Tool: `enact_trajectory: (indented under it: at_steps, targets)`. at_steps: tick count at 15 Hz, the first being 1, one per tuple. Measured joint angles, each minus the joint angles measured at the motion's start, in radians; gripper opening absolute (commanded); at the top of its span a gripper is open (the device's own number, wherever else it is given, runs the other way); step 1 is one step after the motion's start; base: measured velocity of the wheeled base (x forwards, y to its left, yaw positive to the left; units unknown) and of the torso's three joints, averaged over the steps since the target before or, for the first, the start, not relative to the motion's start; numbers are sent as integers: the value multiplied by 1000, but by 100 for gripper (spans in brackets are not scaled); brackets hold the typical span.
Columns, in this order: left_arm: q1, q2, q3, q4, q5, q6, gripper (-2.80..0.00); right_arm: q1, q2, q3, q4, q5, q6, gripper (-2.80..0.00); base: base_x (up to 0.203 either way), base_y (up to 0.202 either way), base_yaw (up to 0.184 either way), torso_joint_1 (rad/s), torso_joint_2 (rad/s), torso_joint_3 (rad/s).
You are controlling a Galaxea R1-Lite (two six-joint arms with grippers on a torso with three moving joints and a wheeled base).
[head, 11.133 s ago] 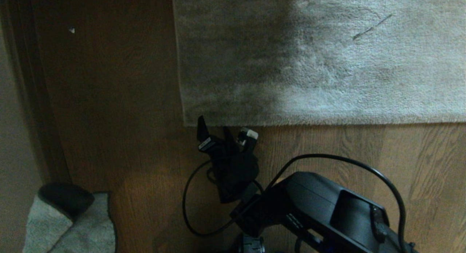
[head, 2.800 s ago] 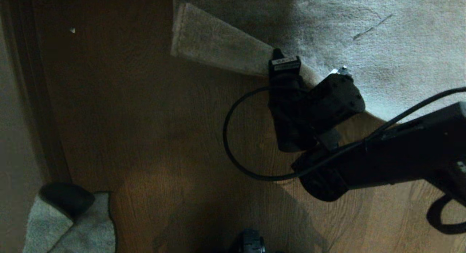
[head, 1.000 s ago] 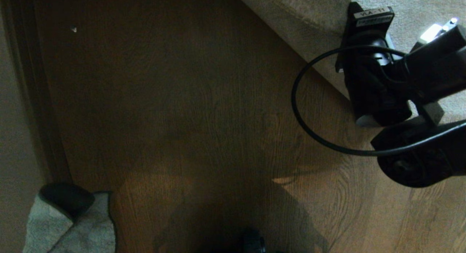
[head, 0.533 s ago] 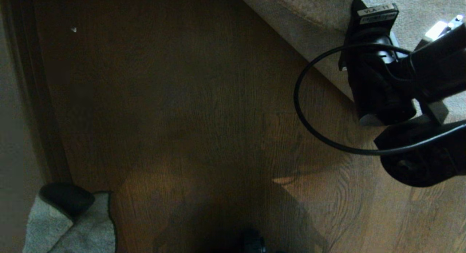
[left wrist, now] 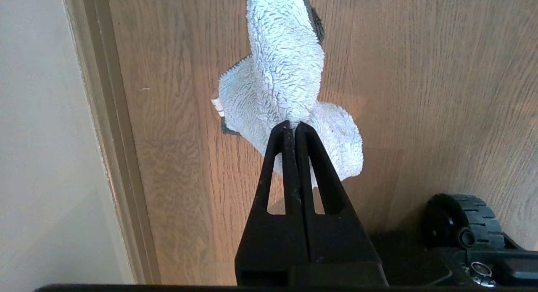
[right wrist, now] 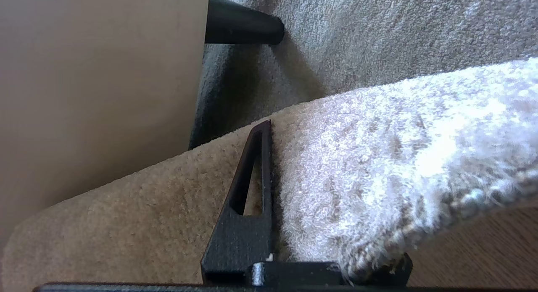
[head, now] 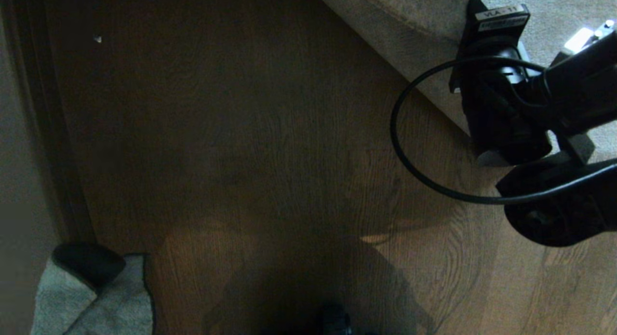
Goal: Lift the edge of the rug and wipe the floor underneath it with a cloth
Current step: Wipe the floor under the carpet with a rag
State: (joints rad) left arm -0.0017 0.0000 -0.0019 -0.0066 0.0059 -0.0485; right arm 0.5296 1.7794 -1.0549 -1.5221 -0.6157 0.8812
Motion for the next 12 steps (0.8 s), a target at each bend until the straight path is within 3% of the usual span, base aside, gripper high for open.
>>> enact_trajectory:
  at_steps: [12]
  targets:
    - [0, 0, 0, 2, -6, 16, -280, -1, -4, -50, 4, 43, 6, -280, 0, 0, 0, 0, 0, 0]
